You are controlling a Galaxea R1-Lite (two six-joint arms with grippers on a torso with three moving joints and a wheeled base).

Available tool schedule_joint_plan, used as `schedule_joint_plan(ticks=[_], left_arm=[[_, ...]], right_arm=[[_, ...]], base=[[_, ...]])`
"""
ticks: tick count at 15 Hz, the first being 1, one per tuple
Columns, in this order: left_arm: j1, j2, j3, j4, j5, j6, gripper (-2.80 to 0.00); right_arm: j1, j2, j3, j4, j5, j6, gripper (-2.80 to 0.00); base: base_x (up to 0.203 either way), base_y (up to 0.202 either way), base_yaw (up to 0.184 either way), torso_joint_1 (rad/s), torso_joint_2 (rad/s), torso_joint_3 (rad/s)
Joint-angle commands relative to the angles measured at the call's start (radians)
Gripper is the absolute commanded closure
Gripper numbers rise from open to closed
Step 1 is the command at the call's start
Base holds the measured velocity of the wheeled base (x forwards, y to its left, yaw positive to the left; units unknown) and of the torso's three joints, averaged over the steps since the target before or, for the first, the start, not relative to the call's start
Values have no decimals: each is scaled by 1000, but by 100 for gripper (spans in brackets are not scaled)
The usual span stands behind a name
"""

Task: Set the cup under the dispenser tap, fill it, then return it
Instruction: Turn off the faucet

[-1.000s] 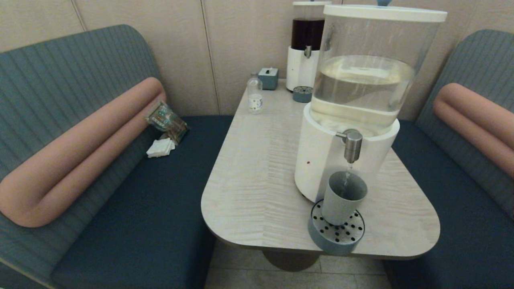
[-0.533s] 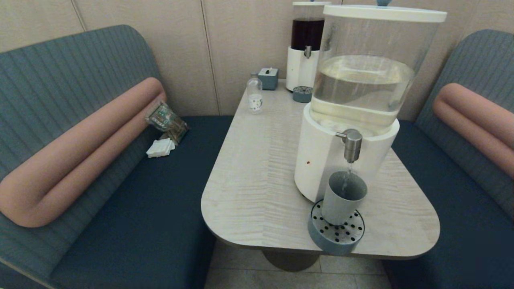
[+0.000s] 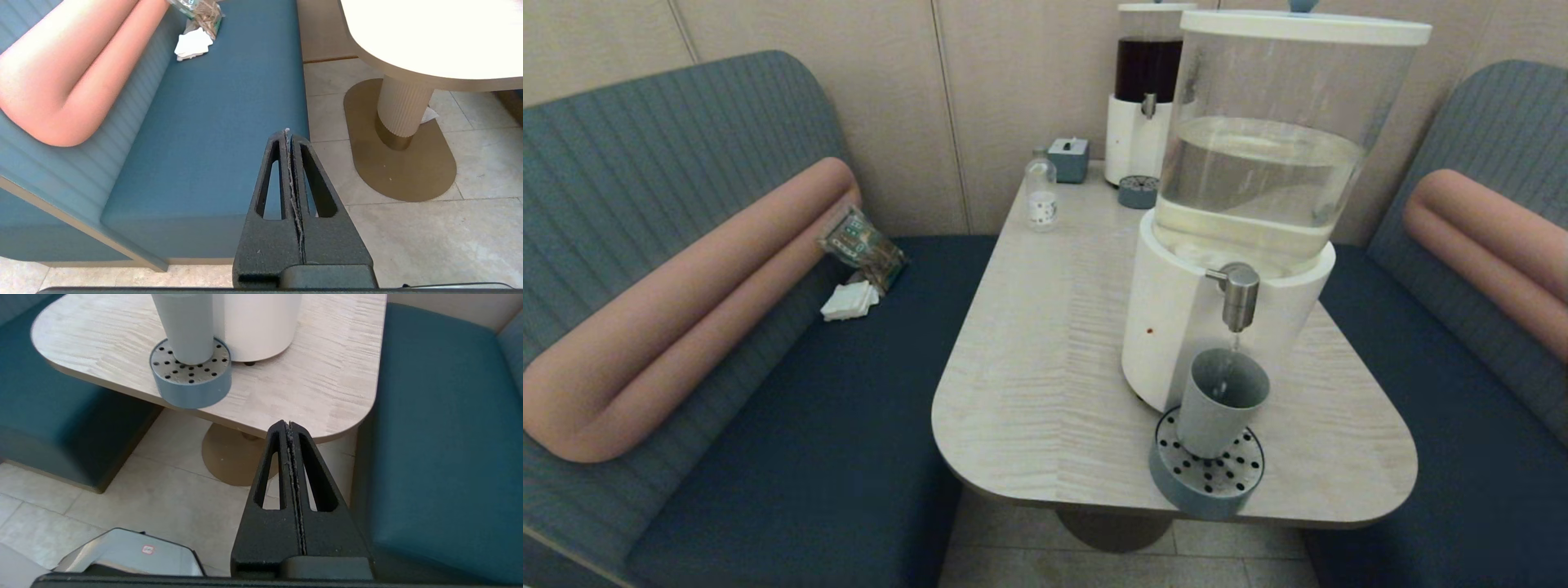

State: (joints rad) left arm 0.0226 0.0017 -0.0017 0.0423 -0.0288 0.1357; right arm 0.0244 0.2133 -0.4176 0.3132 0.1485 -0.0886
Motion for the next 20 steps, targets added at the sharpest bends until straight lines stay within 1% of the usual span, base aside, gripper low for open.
schedule_joint_plan(ticks=[1,3,9,13,17,18,20], left_arm=[[0,1,0,1,0,1,0],[0,1,0,1,0,1,0],[0,1,0,1,0,1,0],[0,1,0,1,0,1,0],[0,1,0,1,0,1,0],[0,1,0,1,0,1,0],[0,1,0,1,0,1,0]], right_arm=[[-17,-64,34,-4,-1,2,0],[-20,-60,58,-24,-3,37,0],[-12,-2,14,-28,-10,44,0],[-24,-87,91,-30,-2,40,0],[-24,-194,149,-31,-11,32,0],[-24,-200,170,-48,-16,39,0],[-24,-207,239,-125,-38,40,0]], base=[[0,0,0,0,0,0],[0,0,0,0,0,0],[0,0,0,0,0,0],[0,0,0,0,0,0],[0,0,0,0,0,0],[0,0,0,0,0,0],[0,0,0,0,0,0]])
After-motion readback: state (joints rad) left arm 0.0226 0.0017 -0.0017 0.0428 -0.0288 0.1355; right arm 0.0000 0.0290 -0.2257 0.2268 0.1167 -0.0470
